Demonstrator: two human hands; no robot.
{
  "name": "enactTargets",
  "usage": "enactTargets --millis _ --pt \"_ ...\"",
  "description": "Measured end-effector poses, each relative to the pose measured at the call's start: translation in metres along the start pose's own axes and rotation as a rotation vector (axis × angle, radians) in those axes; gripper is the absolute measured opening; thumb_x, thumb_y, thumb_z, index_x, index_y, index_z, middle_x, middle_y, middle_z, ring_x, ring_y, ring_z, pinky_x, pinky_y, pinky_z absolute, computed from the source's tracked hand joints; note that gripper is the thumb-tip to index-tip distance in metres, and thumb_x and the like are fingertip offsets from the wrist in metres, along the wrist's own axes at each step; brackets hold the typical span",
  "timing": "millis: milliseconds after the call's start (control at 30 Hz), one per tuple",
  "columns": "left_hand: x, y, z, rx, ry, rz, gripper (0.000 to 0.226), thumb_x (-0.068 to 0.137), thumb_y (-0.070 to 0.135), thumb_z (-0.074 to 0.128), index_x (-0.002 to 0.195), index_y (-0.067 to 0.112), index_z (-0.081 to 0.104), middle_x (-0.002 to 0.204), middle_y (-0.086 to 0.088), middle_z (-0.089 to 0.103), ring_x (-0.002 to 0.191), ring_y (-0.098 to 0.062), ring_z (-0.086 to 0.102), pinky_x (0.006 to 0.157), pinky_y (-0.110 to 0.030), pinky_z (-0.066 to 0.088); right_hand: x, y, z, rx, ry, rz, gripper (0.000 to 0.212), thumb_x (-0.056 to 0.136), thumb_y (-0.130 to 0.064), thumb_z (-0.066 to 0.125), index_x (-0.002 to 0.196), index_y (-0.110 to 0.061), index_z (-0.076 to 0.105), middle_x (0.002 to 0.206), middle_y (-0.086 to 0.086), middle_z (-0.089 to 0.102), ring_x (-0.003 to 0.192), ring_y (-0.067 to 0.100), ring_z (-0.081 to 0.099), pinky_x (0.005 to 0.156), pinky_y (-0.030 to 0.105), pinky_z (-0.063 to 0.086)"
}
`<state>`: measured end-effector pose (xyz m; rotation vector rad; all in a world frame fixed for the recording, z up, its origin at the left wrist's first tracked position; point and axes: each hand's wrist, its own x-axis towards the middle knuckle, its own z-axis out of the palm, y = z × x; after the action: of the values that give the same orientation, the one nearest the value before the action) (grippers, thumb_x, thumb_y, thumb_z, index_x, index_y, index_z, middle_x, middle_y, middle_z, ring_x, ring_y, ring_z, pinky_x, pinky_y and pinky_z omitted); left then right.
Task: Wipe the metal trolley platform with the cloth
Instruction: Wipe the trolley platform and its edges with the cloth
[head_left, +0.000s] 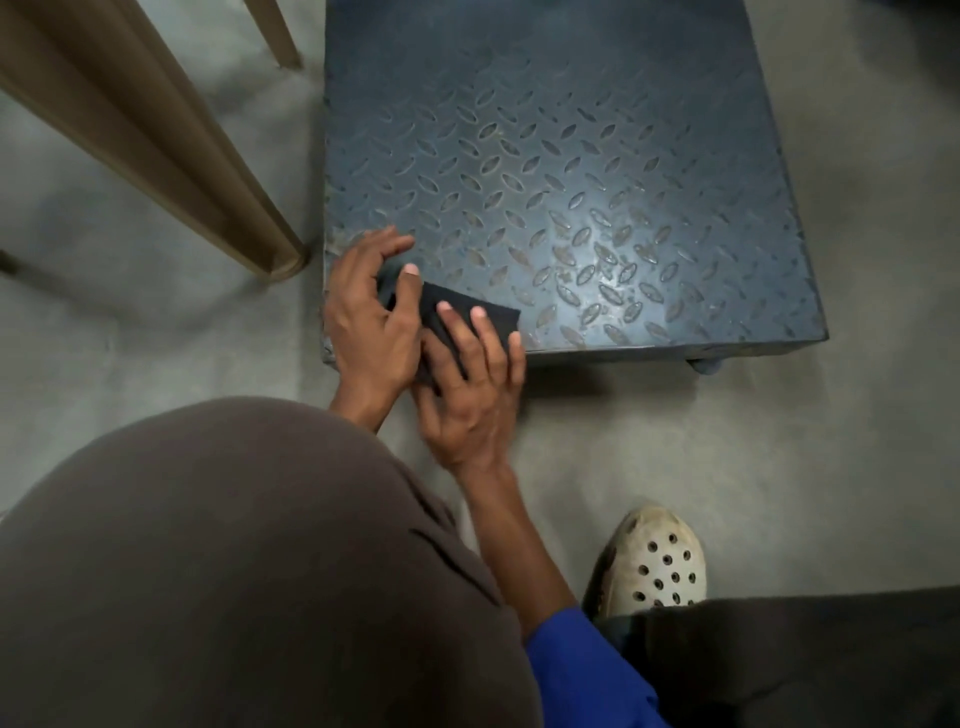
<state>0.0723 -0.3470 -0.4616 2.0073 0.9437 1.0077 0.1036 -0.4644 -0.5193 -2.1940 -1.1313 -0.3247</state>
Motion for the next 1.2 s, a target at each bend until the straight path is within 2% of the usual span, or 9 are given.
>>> enactTargets --millis 133,267,400,467,633,733,900,1000,1200 --pt "-0.007 0.0 0.005 0.057 -0.036 0.132 0.02 0.1 0.005 0.062 0.115 0.004 0.075 0.127 -0.01 0.072 0.129 -0.028 0.061 0.113 -0.045 0.044 0.011 0.047 -0.028 -0.096 0.128 0.195 0.045 0.103 -0.048 0.047 0.141 -0.029 0.064 0.153 -0.004 0.055 0.147 0.025 0.043 0.125 0.053 0.019" --pt "-0.018 0.001 -0.003 -0.047 0.054 0.032 0.02 0.104 0.006 0.058 0.113 0.006 0.075 0.122 -0.006 0.074 0.124 -0.023 0.064 0.107 -0.051 0.049 0.016 0.039 -0.026 -0.069 0.208 0.352 0.046 0.103 -0.047 0.046 0.139 -0.026 0.066 0.152 0.0 0.055 0.148 0.029 0.04 0.125 0.059 0.016" --pt "-0.017 0.005 -0.011 -0.143 0.145 -0.096 0.021 0.104 0.006 0.055 0.112 0.007 0.075 0.119 -0.005 0.074 0.118 -0.021 0.066 0.104 -0.049 0.051 0.002 -0.034 0.004 -0.055 0.027 0.108 0.048 0.1 -0.037 0.06 0.148 -0.027 0.057 0.158 -0.004 0.049 0.153 0.022 0.036 0.126 0.05 0.015" --pt "-0.015 -0.002 -0.019 -0.041 0.147 -0.023 0.021 0.1 0.002 0.057 0.108 0.006 0.076 0.118 -0.005 0.074 0.118 -0.02 0.066 0.105 -0.046 0.05 0.002 -0.047 0.009 -0.025 -0.068 0.038 0.059 0.098 -0.039 0.067 0.153 -0.026 0.051 0.16 -0.007 0.047 0.154 0.018 0.032 0.126 0.045 0.017" --pt "-0.023 -0.042 -0.033 0.056 0.071 0.051 0.026 0.101 0.0 0.054 0.117 -0.001 0.074 0.132 -0.015 0.07 0.135 -0.031 0.058 0.118 -0.045 0.042 0.024 -0.017 -0.034 0.079 -0.274 -0.115 0.045 0.11 -0.038 0.033 0.15 -0.036 0.052 0.162 -0.016 0.042 0.155 0.007 0.025 0.122 0.041 0.022" --pt "-0.029 -0.053 -0.035 0.087 -0.084 0.12 0.036 0.104 -0.001 0.046 0.134 -0.005 0.065 0.15 -0.021 0.056 0.151 -0.033 0.039 0.126 -0.041 0.03 0.023 -0.001 -0.047 0.037 -0.24 -0.035 0.048 0.11 -0.037 0.027 0.15 -0.038 0.052 0.161 -0.018 0.041 0.155 0.006 0.025 0.121 0.045 0.025" --pt "-0.011 -0.054 -0.046 0.17 -0.232 0.149 0.043 0.11 0.011 0.042 0.152 0.004 0.051 0.166 -0.013 0.039 0.16 -0.032 0.022 0.126 -0.06 0.023 0.012 0.022 -0.04 -0.058 -0.123 0.012 0.042 0.109 -0.038 0.038 0.148 -0.037 0.055 0.159 -0.017 0.045 0.154 0.01 0.03 0.119 0.051 0.028" --pt "0.004 -0.049 -0.048 0.387 -0.323 0.19 0.048 0.112 0.022 0.035 0.159 0.013 0.043 0.171 -0.006 0.03 0.162 -0.027 0.014 0.13 -0.055 0.014 0.011 0.004 -0.024 -0.064 -0.048 0.068 0.04 0.11 -0.04 0.04 0.145 -0.037 0.058 0.157 -0.017 0.048 0.153 0.01 0.033 0.118 0.05 0.028" --pt "0.013 -0.02 -0.024 0.582 -0.261 0.193 0.05 0.111 0.021 0.033 0.158 0.009 0.042 0.168 -0.01 0.035 0.16 -0.027 0.022 0.13 -0.048 0.015 0.011 0.03 -0.04 -0.117 -0.066 -0.024 0.041 0.11 -0.04 0.042 0.149 -0.037 0.053 0.16 -0.017 0.044 0.154 0.009 0.031 0.12 0.045 0.027"
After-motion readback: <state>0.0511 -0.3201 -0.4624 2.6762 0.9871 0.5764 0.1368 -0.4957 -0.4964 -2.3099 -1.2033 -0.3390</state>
